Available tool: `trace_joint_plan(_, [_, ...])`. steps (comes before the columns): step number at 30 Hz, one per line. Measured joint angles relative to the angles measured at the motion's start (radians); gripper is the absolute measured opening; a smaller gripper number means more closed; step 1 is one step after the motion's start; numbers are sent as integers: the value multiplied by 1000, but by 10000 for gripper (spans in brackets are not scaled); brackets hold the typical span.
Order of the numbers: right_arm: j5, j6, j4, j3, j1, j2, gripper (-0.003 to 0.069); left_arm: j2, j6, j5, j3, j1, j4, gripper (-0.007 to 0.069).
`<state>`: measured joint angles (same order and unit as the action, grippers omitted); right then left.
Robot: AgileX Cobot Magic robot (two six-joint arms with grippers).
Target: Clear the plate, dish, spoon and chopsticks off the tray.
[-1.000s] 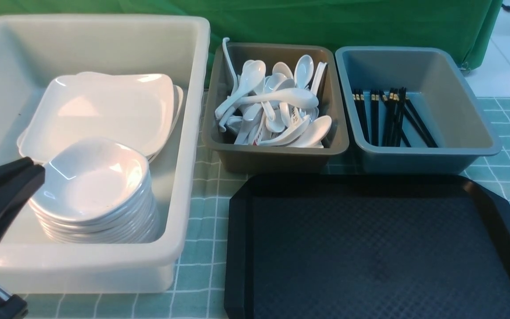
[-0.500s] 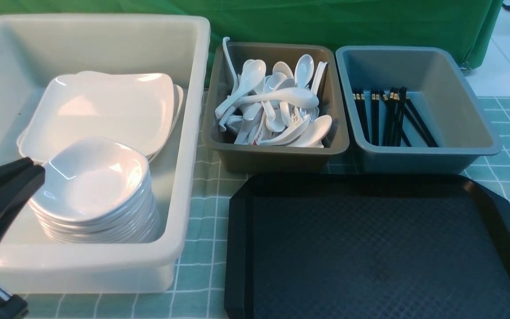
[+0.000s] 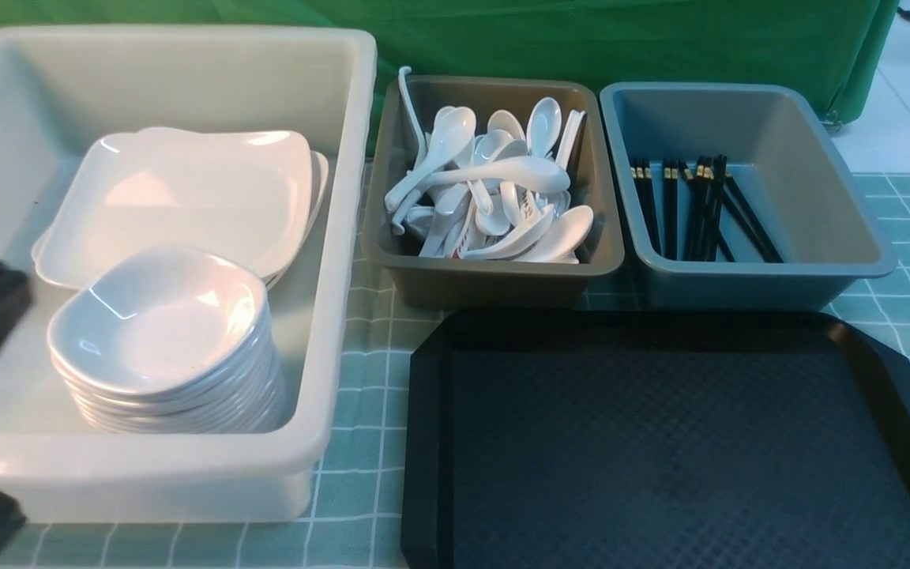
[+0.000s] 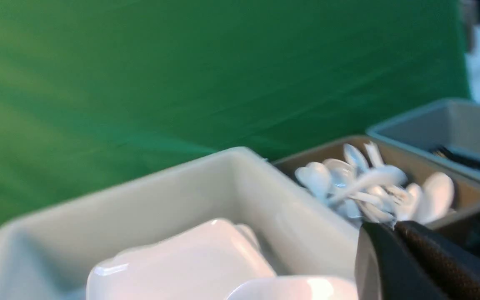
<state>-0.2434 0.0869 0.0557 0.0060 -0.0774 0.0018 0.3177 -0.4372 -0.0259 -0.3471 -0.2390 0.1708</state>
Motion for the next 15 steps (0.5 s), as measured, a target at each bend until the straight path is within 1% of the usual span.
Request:
trace_joint_plan(1, [0, 0, 0, 0, 0, 0, 96, -33, 64, 5, 32, 42, -22, 11])
trace_joint_plan(3, [0, 0, 0, 0, 0, 0, 100, -103, 143, 8, 102, 130, -42, 11])
trace_joint_plan(6, [0, 0, 0, 0, 0, 0, 106, -192, 185, -2, 224, 237, -46, 11])
trace_joint_plan(7, [0, 0, 0, 0, 0, 0, 108, -205, 188, -3, 232, 252, -46, 11])
trace_joint_plan(9, [0, 0, 0, 0, 0, 0, 112, -275, 216, -34, 323, 315, -44, 11])
trace_joint_plan(12, [-1, 0, 0, 0, 0, 0, 120, -308, 264, -93, 349, 350, -43, 11])
trace_joint_plan(13, [0, 0, 0, 0, 0, -2, 127, -315, 297, -146, 352, 360, -46, 11])
trace_joint_plan(15, [0, 0, 0, 0, 0, -2, 134, -316, 319, -205, 354, 361, -46, 11])
